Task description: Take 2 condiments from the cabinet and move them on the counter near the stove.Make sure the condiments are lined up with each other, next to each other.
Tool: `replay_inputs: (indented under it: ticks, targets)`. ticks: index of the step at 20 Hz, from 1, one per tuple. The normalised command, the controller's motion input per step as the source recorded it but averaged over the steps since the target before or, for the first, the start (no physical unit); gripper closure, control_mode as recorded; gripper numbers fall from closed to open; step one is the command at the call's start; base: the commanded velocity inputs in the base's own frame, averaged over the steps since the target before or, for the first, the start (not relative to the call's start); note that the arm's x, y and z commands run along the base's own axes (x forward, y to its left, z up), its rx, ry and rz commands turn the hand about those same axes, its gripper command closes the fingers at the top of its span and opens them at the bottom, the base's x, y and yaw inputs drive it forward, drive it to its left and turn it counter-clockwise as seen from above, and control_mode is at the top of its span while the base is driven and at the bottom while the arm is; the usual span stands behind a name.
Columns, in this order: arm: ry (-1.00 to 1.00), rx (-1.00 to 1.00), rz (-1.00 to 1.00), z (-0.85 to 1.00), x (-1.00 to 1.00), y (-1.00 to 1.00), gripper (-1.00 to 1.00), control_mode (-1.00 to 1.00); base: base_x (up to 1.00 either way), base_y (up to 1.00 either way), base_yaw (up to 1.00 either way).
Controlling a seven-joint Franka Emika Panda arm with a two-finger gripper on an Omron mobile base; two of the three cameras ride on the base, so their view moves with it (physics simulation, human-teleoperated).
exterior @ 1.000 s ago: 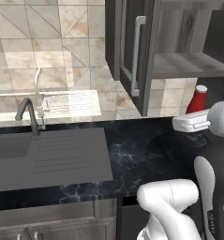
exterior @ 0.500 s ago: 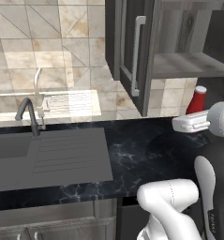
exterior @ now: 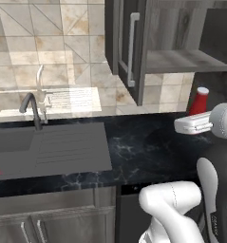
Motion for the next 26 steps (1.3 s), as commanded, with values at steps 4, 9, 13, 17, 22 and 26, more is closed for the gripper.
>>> replay_inputs:
  ticks: [4,9,13,17,22,26]
  targets:
    - [0.00,0.00,0.00,0.00,0.00,0.00,1.00,1.00,-0.63,0.00,0.00]
    - [0.00,0.00,0.00,0.00,0.00,0.00,1.00,1.00,-0.68,-0.04,0.00]
    - [0.00,0.00,0.00,0.00,0.00,0.00,1.00,1.00,-0.68,-0.13,-0.04]
    - [0.00,0.00,0.00,0.00,0.00,0.00,1.00,1.00,-0.66,-0.18,-0.22]
    - [0.00,0.00,0.00,0.00,0.00,0.00,1.00,1.00,-0.76,-0.24,-0.32]
    - [0.00,0.00,0.00,0.00,0.00,0.00,1.00,1.00,-0.67,-0.12,-0.39]
